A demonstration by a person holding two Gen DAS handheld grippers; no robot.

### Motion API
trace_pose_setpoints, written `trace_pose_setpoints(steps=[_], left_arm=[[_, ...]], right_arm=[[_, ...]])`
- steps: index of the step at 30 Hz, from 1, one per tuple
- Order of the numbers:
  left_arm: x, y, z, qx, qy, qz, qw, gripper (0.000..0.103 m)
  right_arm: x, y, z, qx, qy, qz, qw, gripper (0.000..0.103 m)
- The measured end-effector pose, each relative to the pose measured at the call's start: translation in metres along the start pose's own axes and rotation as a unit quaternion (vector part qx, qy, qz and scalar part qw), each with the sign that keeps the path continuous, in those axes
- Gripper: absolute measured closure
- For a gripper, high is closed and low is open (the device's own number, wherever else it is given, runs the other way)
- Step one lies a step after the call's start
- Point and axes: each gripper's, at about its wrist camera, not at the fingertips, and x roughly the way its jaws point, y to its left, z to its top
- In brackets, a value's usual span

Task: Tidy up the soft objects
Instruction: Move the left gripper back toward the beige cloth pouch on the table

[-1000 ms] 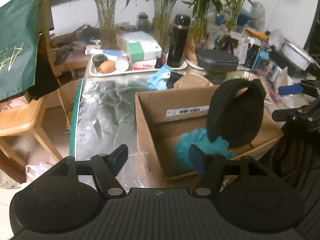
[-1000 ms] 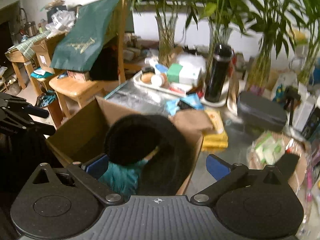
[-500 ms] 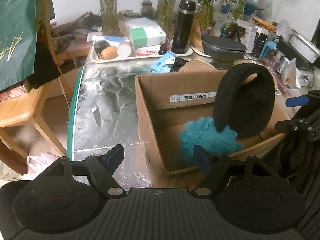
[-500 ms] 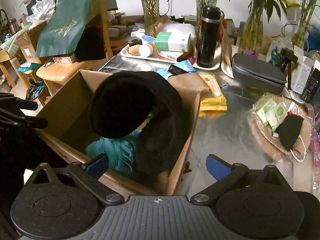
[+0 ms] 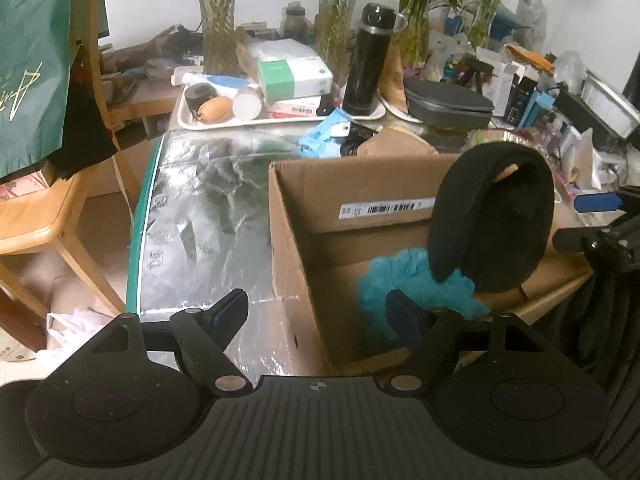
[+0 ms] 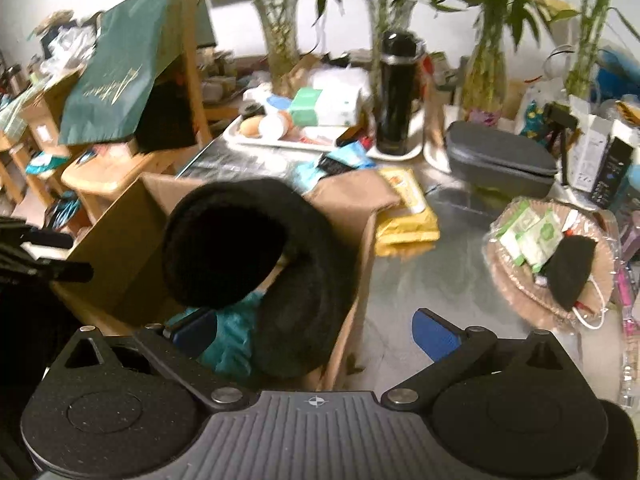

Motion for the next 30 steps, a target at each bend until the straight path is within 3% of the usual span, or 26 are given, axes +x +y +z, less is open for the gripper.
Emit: trace_pose_setpoints(steps=[5, 18, 30], left_arm=[[0.003, 0.003, 0.009, -0.009, -0.014, -0.004, 0.9998, 0.027], [0.019, 0.016, 0.063, -0.007, -0.081, -0.012, 0.9966, 0.027], [0.046, 0.033, 0.087, 0.004, -0.097, -0.016, 0.9951, 0.027]], right_arm=[[0.001, -0.012, 0.011, 0.024, -0.03, -0.013, 0.999, 0.0], [0.013, -0.037, 0.056, 0.002, -0.098, -0.027, 0.995, 0.0], [0.062, -0.064, 0.073, -0.005, -0.095, -0.019, 0.995, 0.0]])
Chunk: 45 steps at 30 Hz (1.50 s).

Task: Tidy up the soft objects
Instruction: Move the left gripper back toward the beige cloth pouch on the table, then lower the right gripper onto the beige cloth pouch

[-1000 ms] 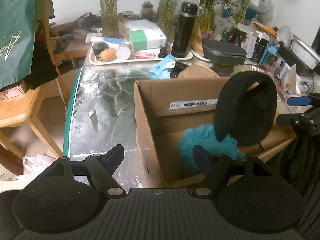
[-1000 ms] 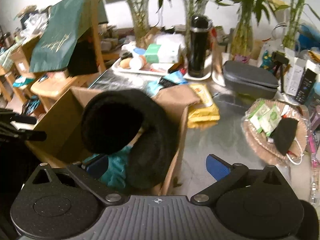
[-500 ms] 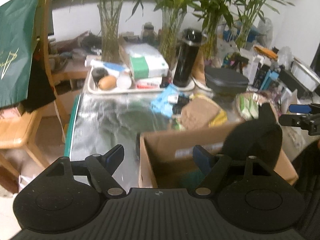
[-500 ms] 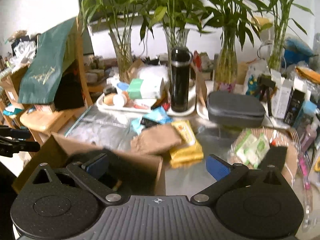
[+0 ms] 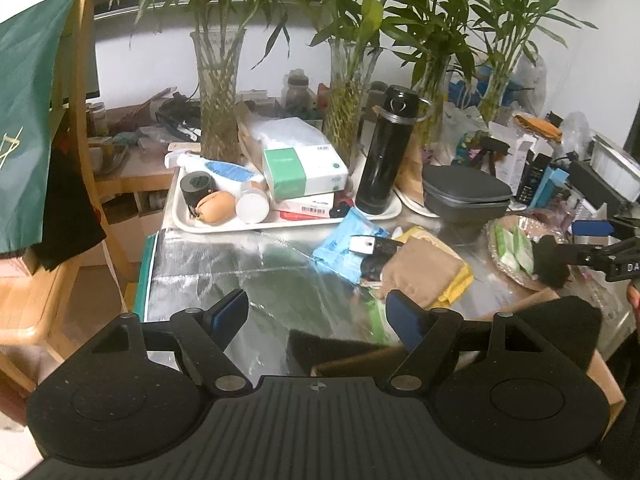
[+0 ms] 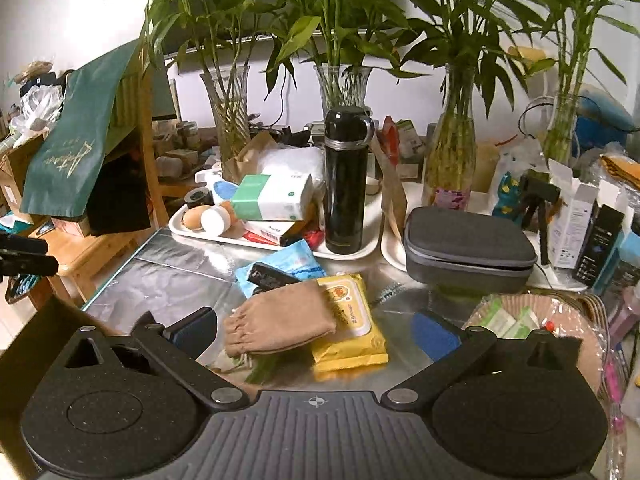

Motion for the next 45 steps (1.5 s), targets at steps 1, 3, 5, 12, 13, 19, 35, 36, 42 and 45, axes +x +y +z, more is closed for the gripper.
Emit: trace_pose_setpoints(steps=[1, 3, 5, 12, 13, 19, 35, 36, 42, 45], left_arm=[[0.004, 0.002, 0.001, 0.002, -0.002, -0.003, 1.0, 0.027], [0.012, 0.007, 0.004, 0.003, -0.004, -0.006, 1.0, 0.027], [0.021, 0.011, 0.006, 0.013, -0.009, -0.004, 0.9999, 0.027], [0.056, 0.027, 0.007, 0.027, 0.017, 0.01, 0.9994, 0.028], [0.059, 0.03, 0.008, 0.025, 0.022, 0.007, 0.9994, 0.028], [0.088, 0.042, 0.011, -0.002, 0.071, -0.036, 0.9968, 0.028], [0.185, 0.067, -0.016, -0.084, 0.297, -0.149, 0.9394, 0.065], [0.187, 0.068, -0.019, -0.089, 0.299, -0.151, 0.938, 0.067], [0.18, 0.075, -0.011, -0.09, 0.266, -0.125, 0.9516, 0.079], [0.176, 0.085, -0.007, -0.105, 0.254, -0.097, 0.9566, 0.08]], right_arm=[[0.004, -0.001, 0.0, 0.001, 0.001, 0.002, 1.0, 0.0], [0.013, -0.005, 0.0, 0.005, 0.005, 0.008, 1.0, 0.0], [0.022, -0.008, 0.0, 0.012, 0.01, 0.01, 1.0, 0.0], [0.045, -0.016, 0.003, 0.021, 0.023, 0.018, 0.999, 0.0], [0.048, -0.017, 0.003, 0.021, 0.023, 0.02, 0.999, 0.0], [0.067, -0.018, 0.007, 0.015, 0.031, 0.029, 0.999, 0.0], [0.092, -0.026, 0.007, 0.014, 0.052, 0.019, 0.998, 0.0], [0.093, -0.026, 0.007, 0.015, 0.052, 0.018, 0.998, 0.0], [0.095, -0.029, 0.009, 0.02, 0.05, 0.016, 0.998, 0.0], [0.095, -0.027, 0.008, 0.016, 0.05, 0.016, 0.999, 0.0]])
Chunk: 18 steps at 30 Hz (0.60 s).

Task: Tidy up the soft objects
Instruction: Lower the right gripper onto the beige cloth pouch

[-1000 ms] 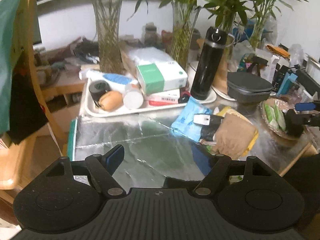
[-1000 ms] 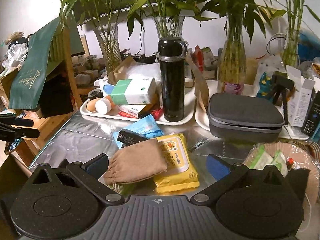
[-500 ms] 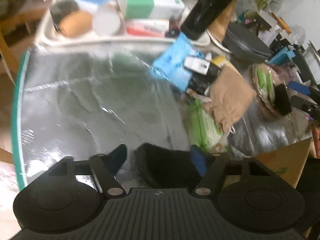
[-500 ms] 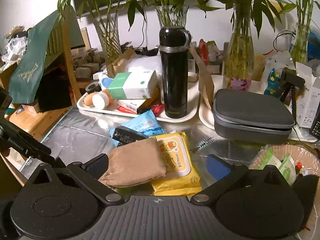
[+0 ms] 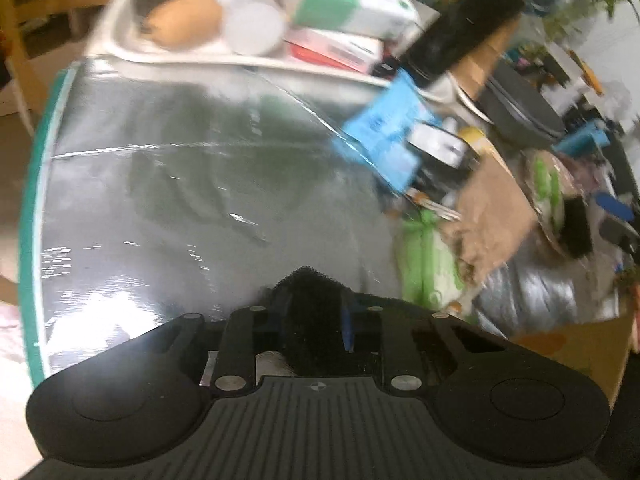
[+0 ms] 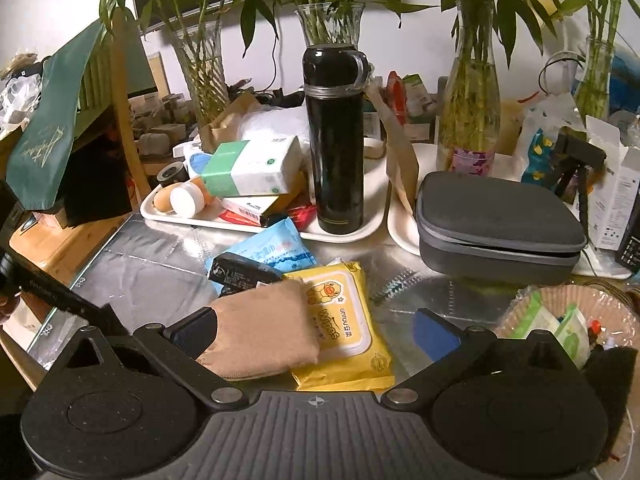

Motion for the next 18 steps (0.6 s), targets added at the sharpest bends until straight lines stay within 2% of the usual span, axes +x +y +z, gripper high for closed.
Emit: trace_pose_setpoints(steps=[5, 9, 13, 16, 17, 18], left_arm=[[-0.019, 0.018, 0.005, -0.022, -0.044, 0.056, 0.9972, 0.08], [-0.034, 0.038, 0.007, -0.057, -0.07, 0.095, 0.9913, 0.079], [-0.039, 0.056, 0.003, -0.111, -0.062, 0.113, 0.9854, 0.078], [-0.038, 0.06, 0.001, -0.118, -0.055, 0.116, 0.9846, 0.075], [-0.038, 0.06, 0.002, -0.118, -0.056, 0.12, 0.9842, 0.072], [-0.038, 0.06, 0.003, -0.119, -0.055, 0.125, 0.9835, 0.063]], right_arm=[[0.0, 0.001, 0.0, 0.0, -0.001, -0.002, 1.0, 0.0], [0.001, 0.001, 0.001, 0.001, -0.001, -0.005, 1.0, 0.0], [0.001, 0.002, 0.001, -0.004, 0.0, -0.007, 1.0, 0.0], [0.002, 0.003, 0.001, -0.003, 0.0, -0.008, 1.0, 0.0], [0.002, 0.003, 0.001, -0.003, 0.0, -0.008, 1.0, 0.0], [0.001, 0.003, 0.001, -0.004, -0.001, -0.009, 1.0, 0.0]])
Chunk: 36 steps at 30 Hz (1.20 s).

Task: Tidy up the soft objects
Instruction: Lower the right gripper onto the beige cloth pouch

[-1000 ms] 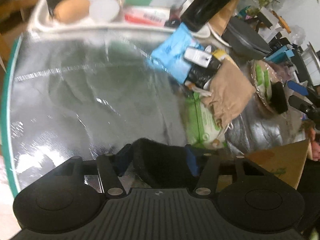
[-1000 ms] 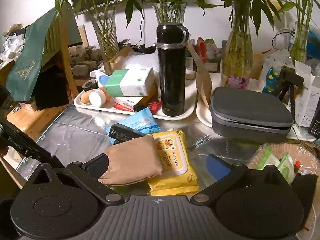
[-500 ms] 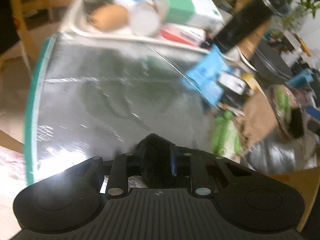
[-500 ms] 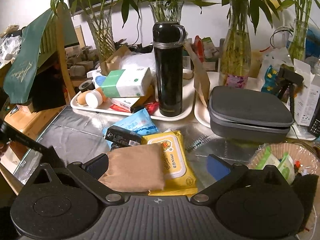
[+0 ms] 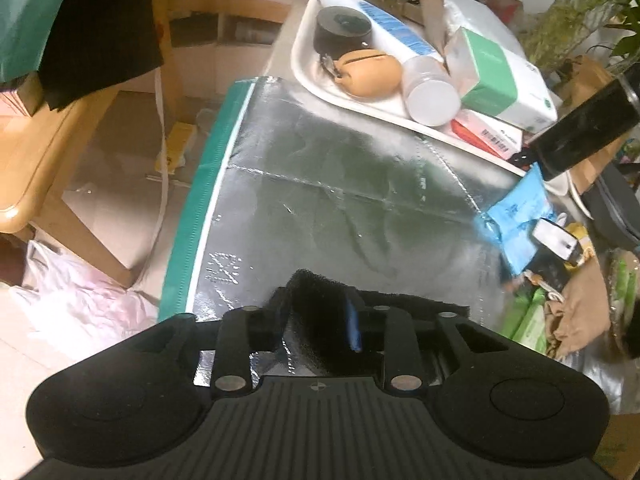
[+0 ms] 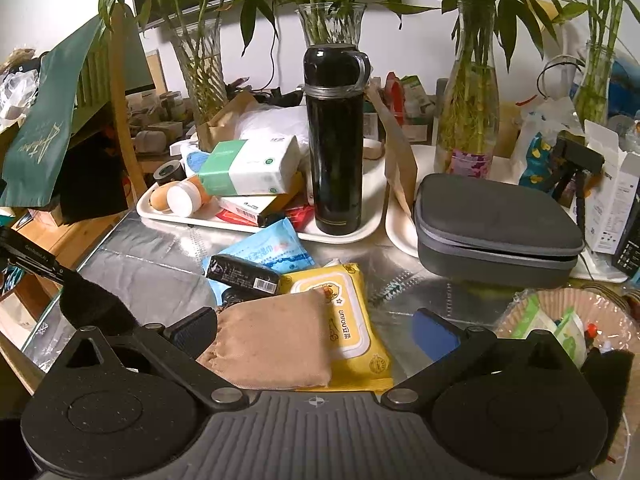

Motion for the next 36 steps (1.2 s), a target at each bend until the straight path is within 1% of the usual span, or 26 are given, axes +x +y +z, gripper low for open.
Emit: trace_pose_setpoints(steps=[1, 2, 3, 4, 6, 7, 9, 11, 13, 15, 16, 17, 18, 20, 21, 25, 28, 32, 36], left_arm=[[-0.001, 0.0, 0.0, -0.003, -0.001, 0.005, 1.0, 0.056], [-0.002, 0.0, 0.0, -0.008, -0.003, 0.007, 0.9999, 0.041], [-0.003, 0.001, 0.0, -0.015, -0.001, 0.003, 0.9999, 0.03], [-0.004, 0.002, -0.001, -0.025, 0.005, -0.002, 0.9997, 0.028], [-0.004, 0.003, -0.005, -0.046, 0.025, -0.008, 0.9986, 0.027], [-0.004, 0.003, -0.008, -0.059, 0.037, -0.017, 0.9974, 0.027], [-0.002, 0.003, -0.012, -0.084, 0.06, -0.048, 0.9935, 0.027], [0.003, 0.003, -0.016, -0.121, 0.079, -0.087, 0.9857, 0.027], [0.011, 0.004, -0.02, -0.158, 0.098, -0.127, 0.9743, 0.027], [0.023, 0.004, -0.022, -0.183, 0.122, -0.152, 0.9638, 0.027], [0.026, 0.003, -0.021, -0.184, 0.124, -0.151, 0.9634, 0.027], [0.027, 0.001, -0.019, -0.181, 0.118, -0.141, 0.9661, 0.027], [0.027, -0.001, -0.016, -0.174, 0.101, -0.121, 0.9721, 0.027], [0.025, -0.004, -0.01, -0.162, 0.072, -0.098, 0.9793, 0.027], [0.024, -0.005, -0.006, -0.161, 0.056, -0.095, 0.9807, 0.027], [0.024, -0.013, 0.008, -0.151, 0.01, -0.113, 0.9821, 0.027], [0.031, -0.027, 0.016, -0.115, -0.001, -0.094, 0.9888, 0.027], [0.046, -0.05, 0.022, -0.071, -0.002, -0.049, 0.9963, 0.027], [0.051, -0.066, 0.021, -0.024, -0.003, -0.008, 0.9997, 0.027]], right_arm=[[0.0, 0.0, 0.0, -0.001, -0.001, 0.0, 1.0, 0.0], [-0.001, 0.001, 0.0, -0.003, -0.001, 0.0, 1.0, 0.0], [-0.001, 0.001, 0.0, -0.004, -0.001, 0.0, 1.0, 0.0], [-0.001, 0.001, 0.0, -0.005, -0.001, 0.0, 1.0, 0.0], [-0.001, 0.001, 0.001, -0.006, -0.001, -0.001, 1.0, 0.0], [-0.001, 0.001, 0.001, -0.006, -0.002, 0.0, 1.0, 0.0], [-0.001, 0.002, 0.001, -0.008, -0.002, -0.002, 1.0, 0.0], [0.0, 0.002, 0.001, -0.01, -0.001, -0.003, 1.0, 0.0], [0.0, 0.003, 0.001, -0.011, -0.002, -0.002, 1.0, 0.0], [-0.001, 0.004, 0.001, -0.012, -0.002, -0.001, 1.0, 0.0], [-0.001, 0.004, 0.001, -0.014, -0.002, -0.001, 1.0, 0.0], [-0.001, 0.004, 0.001, -0.015, -0.003, -0.001, 1.0, 0.0], [-0.001, 0.004, 0.001, -0.016, -0.003, -0.001, 1.0, 0.0], [-0.001, 0.003, 0.001, -0.016, -0.002, -0.002, 1.0, 0.0], [-0.001, 0.003, 0.001, -0.015, -0.003, -0.002, 1.0, 0.0], [-0.002, 0.002, 0.001, -0.014, -0.005, -0.003, 1.0, 0.0], [-0.001, 0.002, 0.0, -0.015, -0.004, -0.004, 1.0, 0.0], [-0.001, 0.001, 0.0, -0.016, -0.003, -0.006, 1.0, 0.0], [0.003, -0.003, -0.002, -0.013, 0.005, -0.011, 1.0, 0.0]])
